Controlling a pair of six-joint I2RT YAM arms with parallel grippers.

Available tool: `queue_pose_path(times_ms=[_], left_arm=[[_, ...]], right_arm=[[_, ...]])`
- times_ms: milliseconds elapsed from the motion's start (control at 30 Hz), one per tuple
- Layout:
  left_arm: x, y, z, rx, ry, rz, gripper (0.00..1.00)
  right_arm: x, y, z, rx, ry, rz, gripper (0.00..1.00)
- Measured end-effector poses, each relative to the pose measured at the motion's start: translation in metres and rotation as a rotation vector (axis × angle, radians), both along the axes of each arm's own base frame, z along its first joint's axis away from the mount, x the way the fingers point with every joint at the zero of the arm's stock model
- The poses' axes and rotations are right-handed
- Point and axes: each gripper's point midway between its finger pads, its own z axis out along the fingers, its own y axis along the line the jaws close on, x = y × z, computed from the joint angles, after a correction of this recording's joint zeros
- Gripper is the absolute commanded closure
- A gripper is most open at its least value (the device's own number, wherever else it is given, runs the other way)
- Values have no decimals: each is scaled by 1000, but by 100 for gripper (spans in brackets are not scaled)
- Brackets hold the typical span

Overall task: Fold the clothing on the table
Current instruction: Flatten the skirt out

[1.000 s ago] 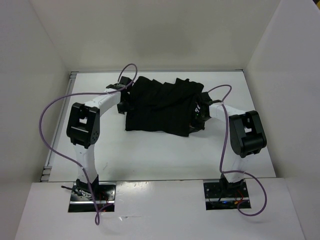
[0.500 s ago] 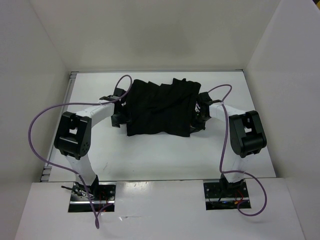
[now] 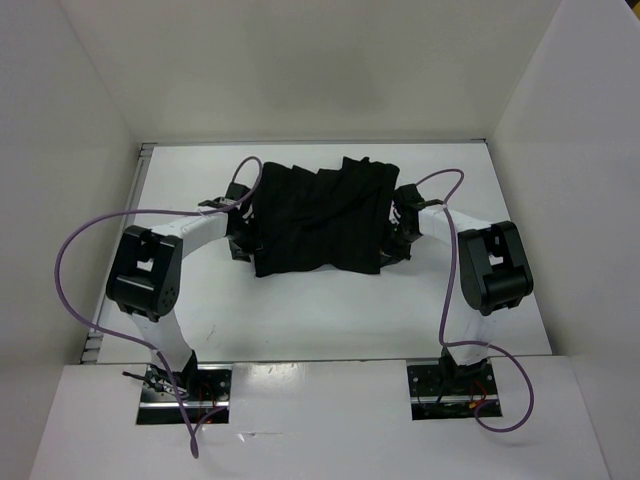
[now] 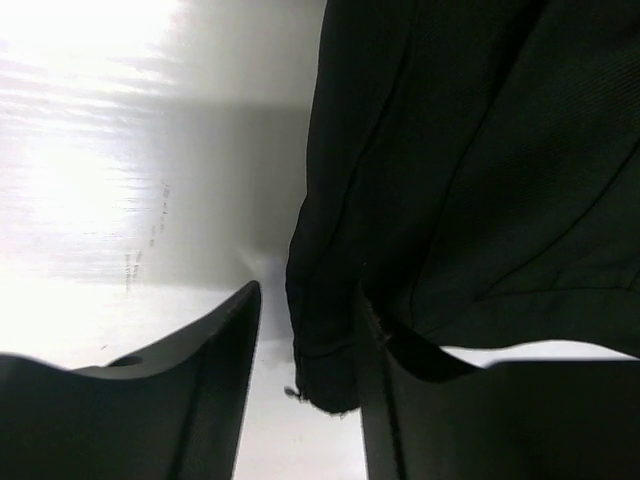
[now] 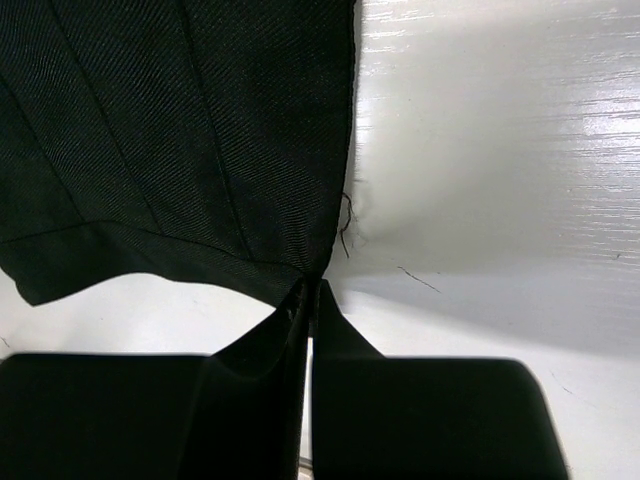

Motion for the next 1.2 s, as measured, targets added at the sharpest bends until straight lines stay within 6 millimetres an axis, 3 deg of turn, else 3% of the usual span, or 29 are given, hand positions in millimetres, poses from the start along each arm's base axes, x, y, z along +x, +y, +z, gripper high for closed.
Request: queue_pose_path(times_ms=[167,233,267,433,567,667,800,867,967,1200], left_arm=[[-9,-7,-8,-57,10,1,63],[-8,-12,-8,-88,10,14,95],[-8,-14,-10,-101,10,11,100],[-5,-26,-8,-173,14,2,100],[-5,-18,1,-163,23,16,100],[9,-4,37,-161,-48,36,100],[31,-3,99,-192,-213,23,100],[30,-3,108,-194,-241,11,100],[22,-4,98,-209,-212,2,100],[-15,-6,50,-227,-53,-9,100]], right_arm=[[-1,-1,0,-4,4,-1,100],[-1,-1,0,-7,4,-2,100],[-1,-2,-1,-9,3,-2,100],[0,-4,-1,-19,4,-8,100],[4,-16,4,-48,0,-37,100],[14,-32,18,-70,-36,-82,100],[33,-35,54,-55,-147,-106,100],[40,-36,71,-46,-196,-113,100],[42,-36,79,-33,-214,-115,100],[29,-31,81,6,-183,-94,100]])
